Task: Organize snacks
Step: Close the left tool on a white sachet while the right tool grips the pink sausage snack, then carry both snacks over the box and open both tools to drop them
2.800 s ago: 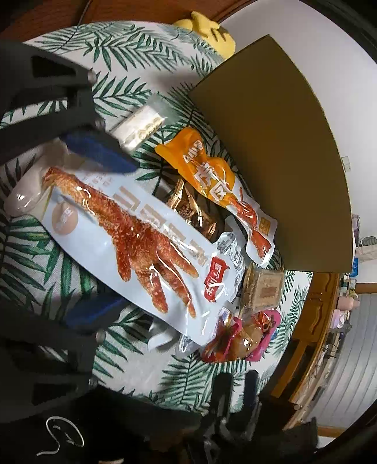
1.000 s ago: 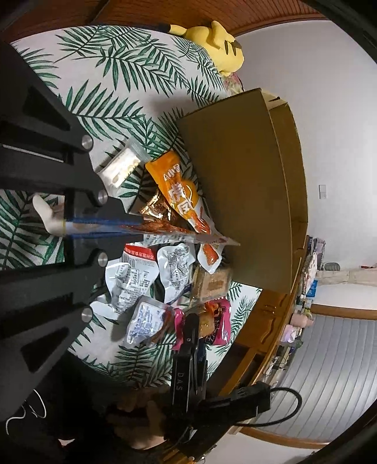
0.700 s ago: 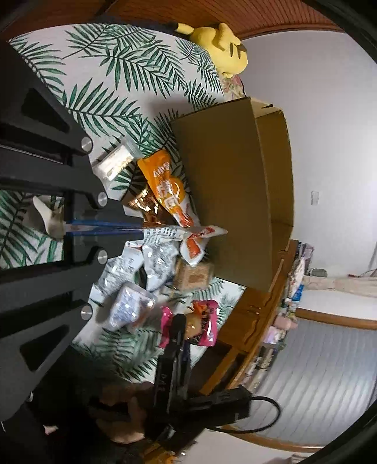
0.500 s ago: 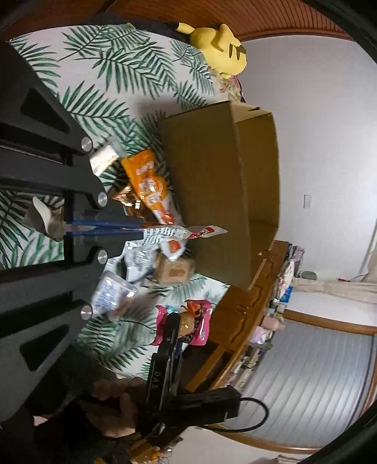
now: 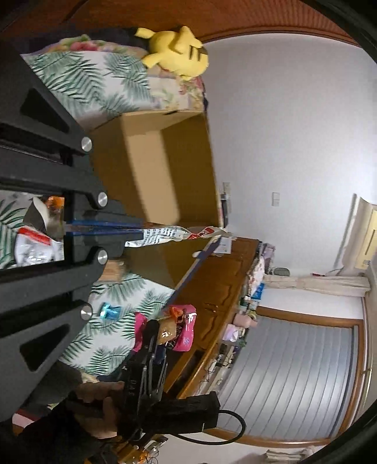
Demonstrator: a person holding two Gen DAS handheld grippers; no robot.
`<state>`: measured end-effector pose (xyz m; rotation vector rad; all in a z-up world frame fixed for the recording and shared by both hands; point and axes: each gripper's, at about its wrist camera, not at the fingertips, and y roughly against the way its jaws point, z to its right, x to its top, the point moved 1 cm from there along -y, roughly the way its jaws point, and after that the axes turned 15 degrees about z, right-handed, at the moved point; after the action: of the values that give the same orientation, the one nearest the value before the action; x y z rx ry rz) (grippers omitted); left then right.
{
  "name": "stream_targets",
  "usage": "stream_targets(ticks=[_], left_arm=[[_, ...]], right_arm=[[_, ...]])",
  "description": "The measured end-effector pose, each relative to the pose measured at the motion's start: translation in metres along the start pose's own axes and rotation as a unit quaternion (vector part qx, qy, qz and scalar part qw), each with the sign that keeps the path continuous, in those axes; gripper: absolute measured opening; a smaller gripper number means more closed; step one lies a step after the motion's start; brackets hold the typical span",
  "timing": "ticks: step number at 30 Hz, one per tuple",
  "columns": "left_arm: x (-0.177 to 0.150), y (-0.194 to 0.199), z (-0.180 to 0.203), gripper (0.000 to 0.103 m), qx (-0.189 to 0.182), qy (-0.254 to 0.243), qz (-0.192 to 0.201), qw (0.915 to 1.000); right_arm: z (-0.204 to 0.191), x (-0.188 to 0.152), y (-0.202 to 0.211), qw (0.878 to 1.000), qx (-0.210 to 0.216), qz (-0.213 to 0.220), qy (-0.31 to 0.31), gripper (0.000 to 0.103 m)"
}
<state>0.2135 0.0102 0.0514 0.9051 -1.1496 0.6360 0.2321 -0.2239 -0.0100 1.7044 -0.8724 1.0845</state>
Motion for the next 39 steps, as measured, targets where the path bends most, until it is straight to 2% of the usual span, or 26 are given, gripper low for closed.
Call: stream_targets(ticks=[4,11,22,29,39], left_arm=[[0.014,-0.011,-0.009,0.000,-0.002,0.008,0.026,0.9996],[0.028,-0.038,-0.027,0.000,-0.002,0.019,0.037,0.9991],[0.028,-0.090,-0.053,0.000,0.026,0.011,0.021,0.9994],[0.014,-0.117,-0.065,0.000,0.043,0.014,0.001,0.9990],[0.012,-0.127,-0.065,0.000,0.047,0.007,-0.012,0.9988]], right_arm=[[-0.006,0.019,-0.010,1.000,0.005,0.010,0.016,0.053],[-0.015,0.037,-0.029,0.999,0.016,0.021,0.033,0.053],[-0.025,0.054,-0.081,0.998,0.042,0.028,0.044,0.053],[-0.028,0.045,-0.123,0.997,0.054,0.006,0.052,0.053],[-0.027,0.021,-0.158,0.996,0.060,-0.036,0.052,0.053]])
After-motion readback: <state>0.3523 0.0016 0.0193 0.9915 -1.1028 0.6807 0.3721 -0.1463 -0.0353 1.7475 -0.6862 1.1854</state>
